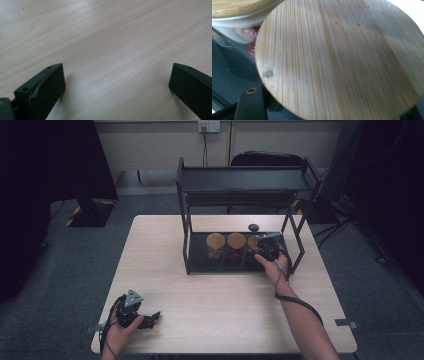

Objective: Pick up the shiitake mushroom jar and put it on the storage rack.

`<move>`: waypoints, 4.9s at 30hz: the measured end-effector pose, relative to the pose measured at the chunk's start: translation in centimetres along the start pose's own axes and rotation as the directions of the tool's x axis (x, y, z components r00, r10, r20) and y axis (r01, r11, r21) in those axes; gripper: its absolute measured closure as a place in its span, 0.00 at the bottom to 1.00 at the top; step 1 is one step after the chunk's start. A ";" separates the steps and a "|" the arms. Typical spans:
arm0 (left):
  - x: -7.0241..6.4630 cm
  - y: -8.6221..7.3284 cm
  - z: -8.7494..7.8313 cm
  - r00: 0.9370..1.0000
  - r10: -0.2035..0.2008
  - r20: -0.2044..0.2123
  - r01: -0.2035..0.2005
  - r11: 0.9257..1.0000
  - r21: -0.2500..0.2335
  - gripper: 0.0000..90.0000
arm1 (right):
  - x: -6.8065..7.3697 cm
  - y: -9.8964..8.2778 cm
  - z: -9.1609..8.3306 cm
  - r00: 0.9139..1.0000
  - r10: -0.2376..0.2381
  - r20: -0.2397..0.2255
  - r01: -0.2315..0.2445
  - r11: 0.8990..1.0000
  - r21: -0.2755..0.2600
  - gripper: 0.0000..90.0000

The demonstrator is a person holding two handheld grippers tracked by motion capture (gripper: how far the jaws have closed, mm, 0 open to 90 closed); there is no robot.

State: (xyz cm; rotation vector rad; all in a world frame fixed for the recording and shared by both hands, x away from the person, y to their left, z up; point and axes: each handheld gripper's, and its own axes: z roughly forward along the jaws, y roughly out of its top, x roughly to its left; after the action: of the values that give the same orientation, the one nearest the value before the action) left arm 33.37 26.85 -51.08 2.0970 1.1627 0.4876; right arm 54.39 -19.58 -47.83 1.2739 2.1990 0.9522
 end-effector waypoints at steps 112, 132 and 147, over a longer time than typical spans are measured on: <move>0.0 0.0 0.0 1.000 0.004 0.000 -0.004 1.000 0.002 0.00 | 2.2 -3.5 -8.1 0.997 -0.036 -0.072 0.033 0.998 -0.048 0.05; 0.0 0.0 0.0 1.000 0.004 0.000 -0.004 1.000 0.002 0.00 | 2.9 -4.6 -9.5 0.993 -0.046 -0.104 0.041 0.998 -0.057 0.05; 0.0 0.0 0.0 1.000 0.004 0.000 -0.004 1.000 0.002 0.00 | 2.9 -5.3 -10.9 0.993 -0.054 -0.104 0.048 0.997 -0.067 0.05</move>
State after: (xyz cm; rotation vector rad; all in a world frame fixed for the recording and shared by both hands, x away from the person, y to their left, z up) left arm 33.39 26.88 -51.07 2.1015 1.1595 0.4888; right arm 42.78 -22.64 -44.39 1.1571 2.2504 1.0841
